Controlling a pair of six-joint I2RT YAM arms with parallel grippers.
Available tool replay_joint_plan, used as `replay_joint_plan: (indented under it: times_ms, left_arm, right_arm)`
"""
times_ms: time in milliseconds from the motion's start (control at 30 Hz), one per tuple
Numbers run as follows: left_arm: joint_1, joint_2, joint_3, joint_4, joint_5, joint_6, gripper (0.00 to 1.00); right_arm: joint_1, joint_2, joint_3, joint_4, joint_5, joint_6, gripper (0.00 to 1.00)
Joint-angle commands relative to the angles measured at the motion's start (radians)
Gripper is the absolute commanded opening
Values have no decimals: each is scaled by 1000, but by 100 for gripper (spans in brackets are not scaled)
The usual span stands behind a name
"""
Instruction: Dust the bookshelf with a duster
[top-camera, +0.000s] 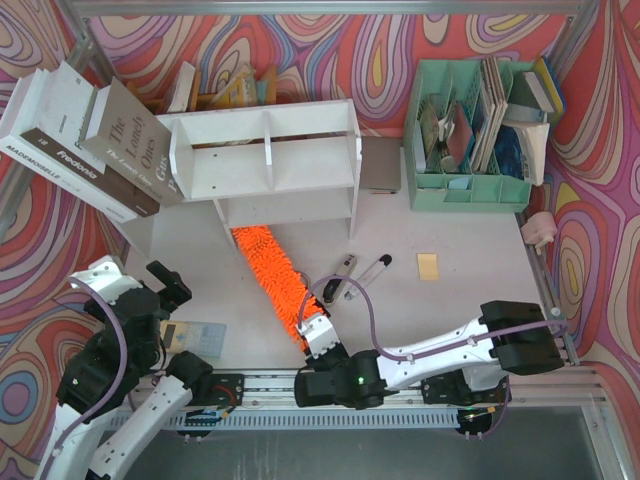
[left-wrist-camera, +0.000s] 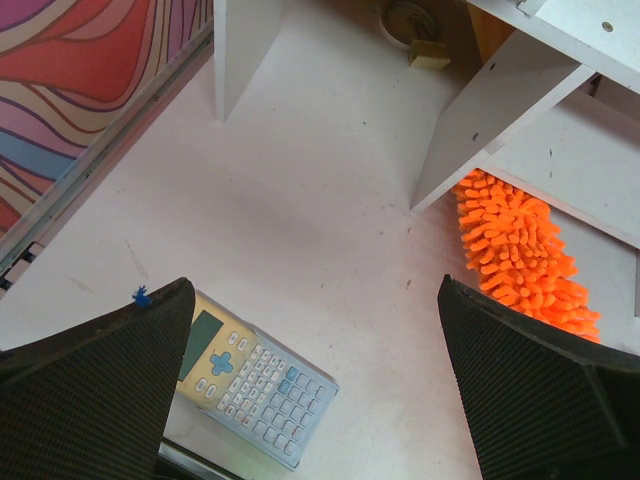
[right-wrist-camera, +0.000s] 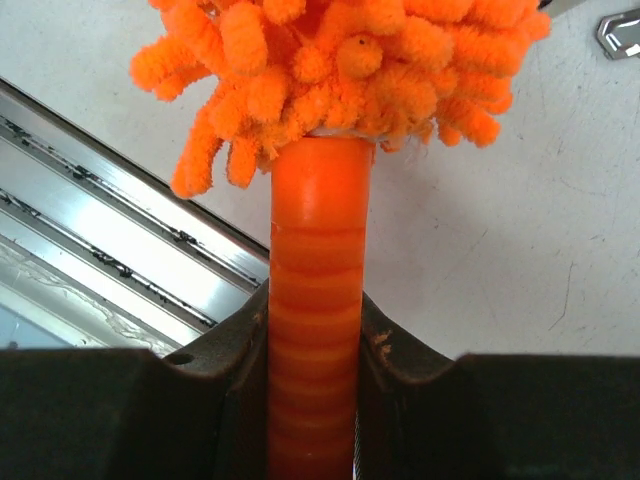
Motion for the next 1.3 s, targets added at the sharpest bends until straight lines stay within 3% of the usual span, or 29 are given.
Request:
replay_joint_plan:
  times_ms: [0, 567, 733, 900, 1267]
  left_arm:
    - [-5, -4, 2, -15, -22, -6, 98]
    - [-6, -31, 1, -16, -23, -10, 98]
    - [-5, -38, 2, -17, -21, -11, 98]
    - [-6, -51, 0, -16, -22, -12, 98]
    - [-5, -27, 3, -21, -35, -13, 98]
  right_arm:
    - [35, -1, 33, 53, 110, -37, 0]
    - [-64, 134, 120, 17, -67, -93, 0]
    - [-41, 65, 105, -19, 0, -85, 0]
    - [8, 52, 156, -332, 101, 81, 0]
    - [150, -182, -28, -277, 68, 65, 0]
